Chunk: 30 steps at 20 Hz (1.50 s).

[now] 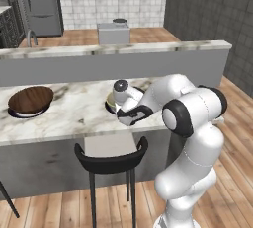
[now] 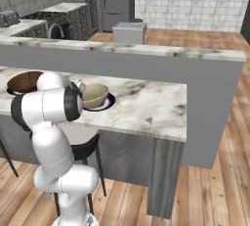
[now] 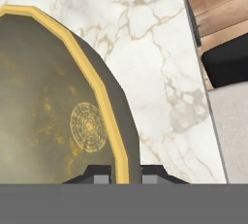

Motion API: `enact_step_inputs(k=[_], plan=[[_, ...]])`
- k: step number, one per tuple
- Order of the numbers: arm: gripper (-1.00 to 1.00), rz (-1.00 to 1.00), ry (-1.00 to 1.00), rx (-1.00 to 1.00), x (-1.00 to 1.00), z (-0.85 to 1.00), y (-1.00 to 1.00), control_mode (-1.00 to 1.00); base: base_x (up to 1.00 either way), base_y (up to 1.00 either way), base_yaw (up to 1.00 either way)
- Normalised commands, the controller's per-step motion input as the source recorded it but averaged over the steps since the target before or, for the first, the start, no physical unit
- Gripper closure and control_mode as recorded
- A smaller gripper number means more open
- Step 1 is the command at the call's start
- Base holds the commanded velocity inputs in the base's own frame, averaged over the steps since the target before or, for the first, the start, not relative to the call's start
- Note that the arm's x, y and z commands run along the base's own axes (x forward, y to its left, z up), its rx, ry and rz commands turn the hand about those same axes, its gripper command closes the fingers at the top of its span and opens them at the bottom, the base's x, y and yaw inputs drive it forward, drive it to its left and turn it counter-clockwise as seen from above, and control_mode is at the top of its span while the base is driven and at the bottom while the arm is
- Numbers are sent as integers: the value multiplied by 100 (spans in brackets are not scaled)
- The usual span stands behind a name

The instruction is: Move the bowls from the cabinet to the plates on the dining table.

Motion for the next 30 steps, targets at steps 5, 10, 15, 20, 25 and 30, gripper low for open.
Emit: enact_step_inputs(k=[5,10,15,20,25,30], plan=[[100,2,1,0,18,-16,-10,-100,0,0,0],[100,2,3,0,22,-12,-12,-100,0,0,0],[100,2,2,0,26,-2,-12,-100,0,0,0],[100,1,1,0,20,0,-8,-100,0,0,0],[100,2,1,0,2,0,0,-100,0,0,0],[-100,4,0,2,-3,0,0,-100,0,0,0]])
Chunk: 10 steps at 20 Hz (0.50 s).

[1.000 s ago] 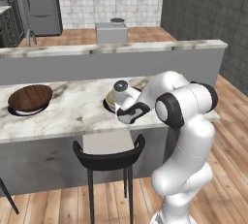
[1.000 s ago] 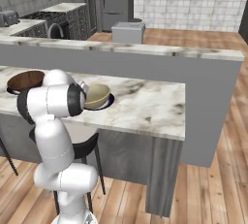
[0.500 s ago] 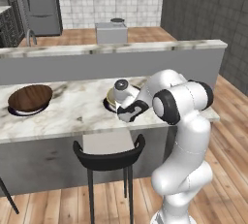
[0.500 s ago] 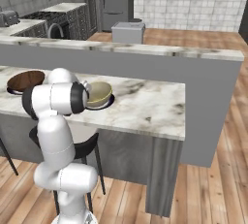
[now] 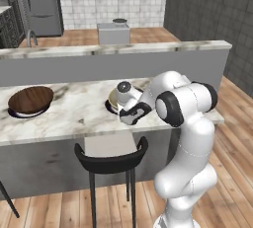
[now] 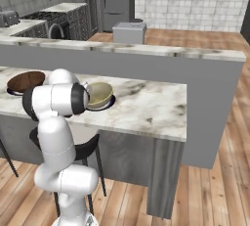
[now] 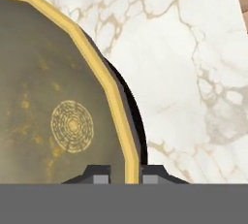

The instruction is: Move the bowls from the cabinet to the plates on the dining table.

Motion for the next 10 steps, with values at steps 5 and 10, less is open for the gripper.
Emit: enact_step_inputs(k=[5,10], plan=[[-100,5,0,2,-9,13,-1,-100,0,0,0],[-100,6,0,0,0,40,-14,-100,0,0,0]])
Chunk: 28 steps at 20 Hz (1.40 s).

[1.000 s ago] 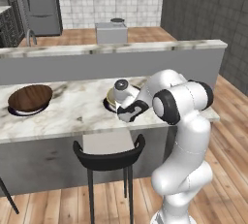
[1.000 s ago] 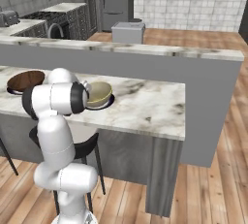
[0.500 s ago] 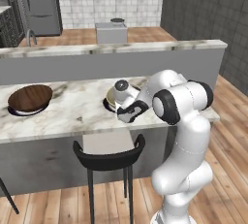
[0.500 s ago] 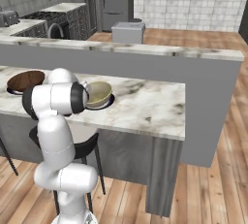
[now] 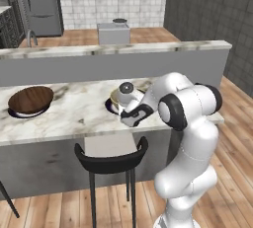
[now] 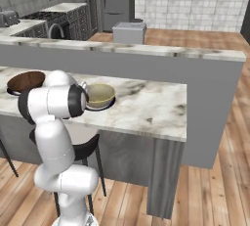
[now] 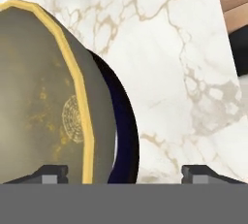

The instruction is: Move the bowls from the cabinet to the plates on the dining table.

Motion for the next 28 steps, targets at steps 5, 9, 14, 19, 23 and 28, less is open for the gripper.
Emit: enact_step_inputs(k=[5,9,14,19,23,28], plan=[[-100,6,0,0,1,49,-22,-100,0,0,0],[-100,4,0,-2,4,69,-25,-100,0,0,0],[-100,1,0,-2,4,84,-27,-100,0,0,0],[-100,-4,0,4,0,100,-18,-100,0,0,0],[-100,-28,0,18,0,80,-12,-100,0,0,0],[-100,-38,0,27,-1,57,-8,-100,0,0,0]])
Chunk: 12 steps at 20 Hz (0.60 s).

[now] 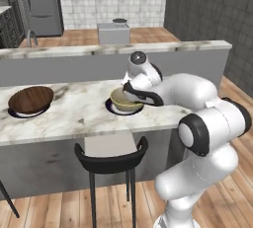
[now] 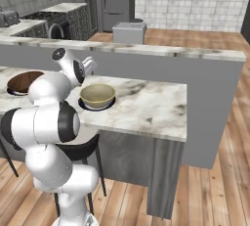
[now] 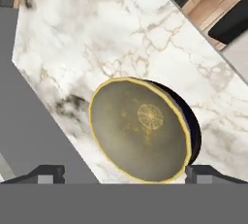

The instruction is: Move the bowls from the cabinet to the plates on the dining table.

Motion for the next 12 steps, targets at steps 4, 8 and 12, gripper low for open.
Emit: enact_step_inputs(k=[4,8,12], plan=[[-100,-42,0,17,-21,13,-20,-100,0,0,0],[-100,-40,0,8,-36,0,-25,-100,0,0,0],[-100,-37,0,4,-61,-2,-25,-100,0,0,0]])
